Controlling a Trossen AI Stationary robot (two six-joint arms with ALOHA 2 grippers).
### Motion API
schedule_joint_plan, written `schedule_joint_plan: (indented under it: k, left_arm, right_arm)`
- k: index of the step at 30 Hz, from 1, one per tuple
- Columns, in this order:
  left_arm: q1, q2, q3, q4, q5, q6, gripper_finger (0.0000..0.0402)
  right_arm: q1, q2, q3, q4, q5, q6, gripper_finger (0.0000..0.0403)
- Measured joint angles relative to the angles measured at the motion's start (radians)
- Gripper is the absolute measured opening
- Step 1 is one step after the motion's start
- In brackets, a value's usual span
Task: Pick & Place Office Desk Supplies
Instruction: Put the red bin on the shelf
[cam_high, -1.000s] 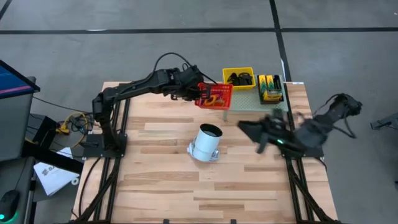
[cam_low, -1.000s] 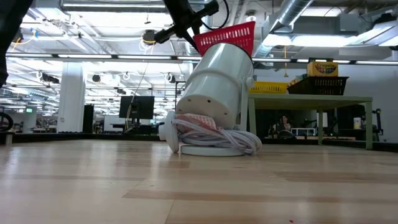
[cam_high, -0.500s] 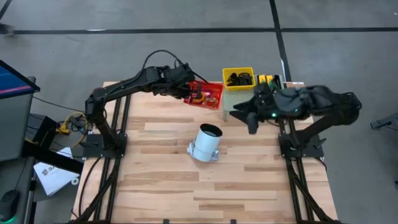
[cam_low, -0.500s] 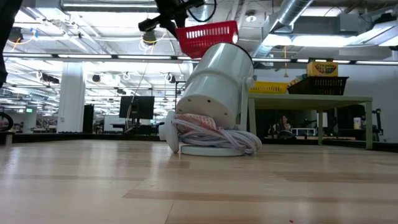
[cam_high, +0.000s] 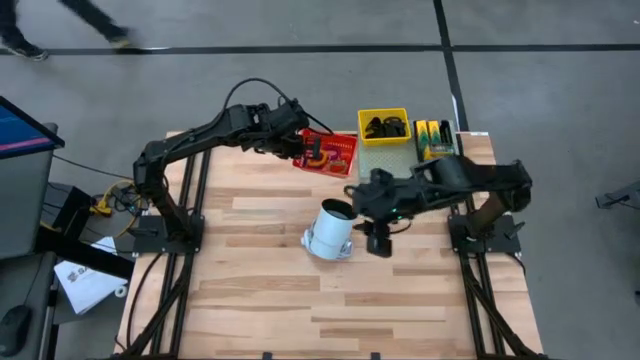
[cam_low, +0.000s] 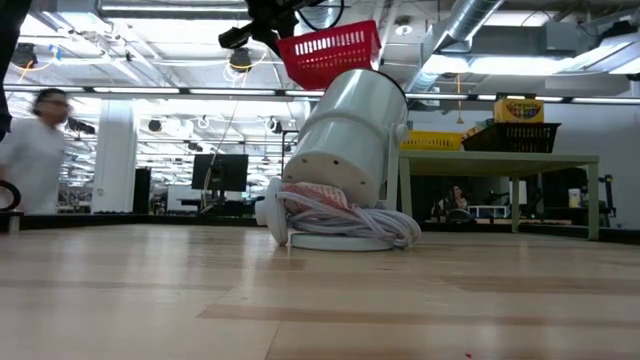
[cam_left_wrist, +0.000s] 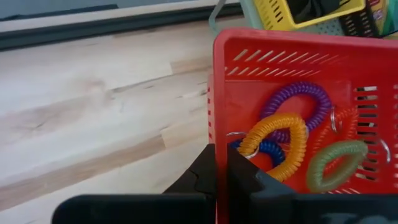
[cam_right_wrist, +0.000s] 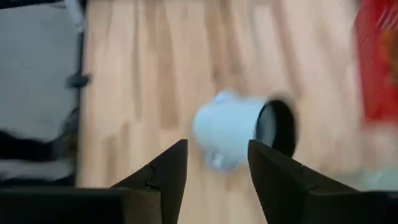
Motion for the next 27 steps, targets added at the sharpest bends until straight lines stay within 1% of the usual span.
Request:
schedule_joint_plan:
  k: [3,7,15,23,27]
  left_arm:
    - [-0.009,0.001,-0.011,-0.001,0.002,-0.005,0.0000]
    - [-0.033,0.001,-0.012,0.004,0.005,-0.016,0.0000]
    - [-0.058,0.002,-0.013,0.023,0.000,-0.029,0.0000]
    - [-0.066,0.002,-0.013,0.023,-0.001,-0.035,0.0000]
    - [-0.067,0.002,-0.013,0.023,-0.001,-0.035,0.0000]
  right_arm:
    - [0.012,0.037,0.048,0.057,0.069,-0.115,0.0161]
    - [0.007,0.099,0.087,0.018,0.156,-0.206,0.0163]
    - [-0.055,0.149,0.089,0.024,0.252,-0.331,0.0170]
    - [-0.133,0.145,0.080,0.018,0.254,-0.362,0.0164]
    - [-0.163,0.146,0.048,0.002,0.227,-0.354,0.0164]
